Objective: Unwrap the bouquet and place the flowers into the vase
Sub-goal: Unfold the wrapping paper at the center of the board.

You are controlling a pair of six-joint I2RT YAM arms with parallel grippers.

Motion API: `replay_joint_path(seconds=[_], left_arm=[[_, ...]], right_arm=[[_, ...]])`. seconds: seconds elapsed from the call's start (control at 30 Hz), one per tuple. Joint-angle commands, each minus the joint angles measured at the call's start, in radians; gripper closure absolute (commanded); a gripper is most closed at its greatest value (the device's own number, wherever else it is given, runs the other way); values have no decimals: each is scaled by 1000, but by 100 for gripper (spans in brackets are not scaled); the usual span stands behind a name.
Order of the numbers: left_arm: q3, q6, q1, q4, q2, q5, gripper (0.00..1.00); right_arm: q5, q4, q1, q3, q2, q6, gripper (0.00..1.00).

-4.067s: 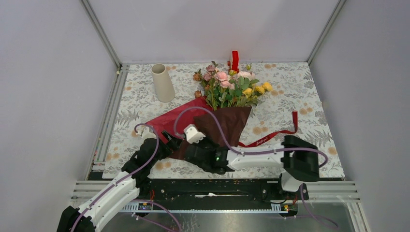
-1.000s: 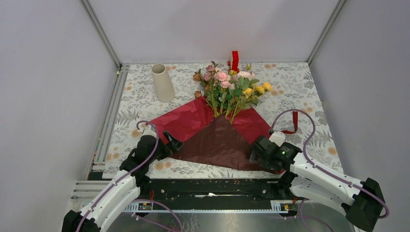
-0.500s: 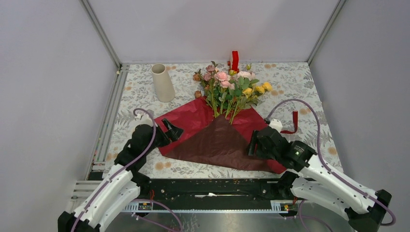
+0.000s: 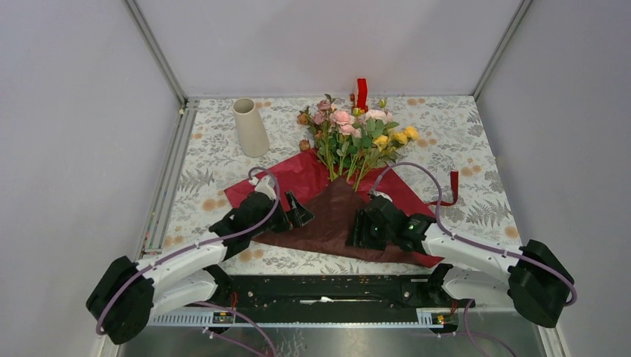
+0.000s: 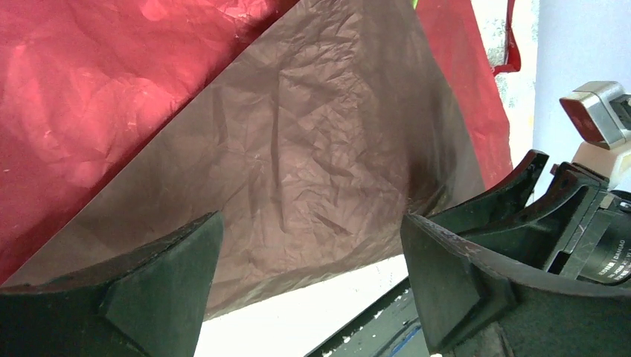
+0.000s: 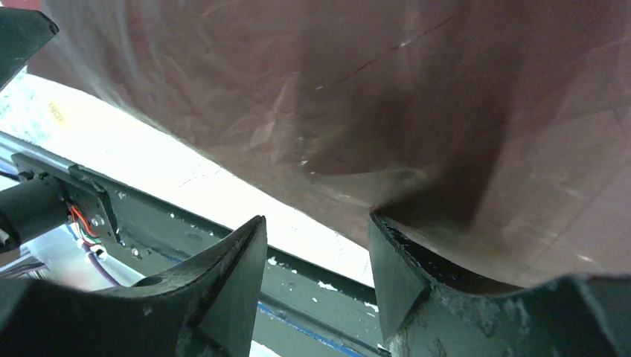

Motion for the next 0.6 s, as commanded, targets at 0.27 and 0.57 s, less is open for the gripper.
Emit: replay_joint_path(seconds=[0.27, 0.57], left_arm=[[11, 19, -38, 270, 244, 14, 7], [-27, 29, -36, 331, 379, -37, 7]], right_arm=[[37, 146, 8, -63, 139, 115, 41], [105, 143, 8, -62, 214, 152, 40]])
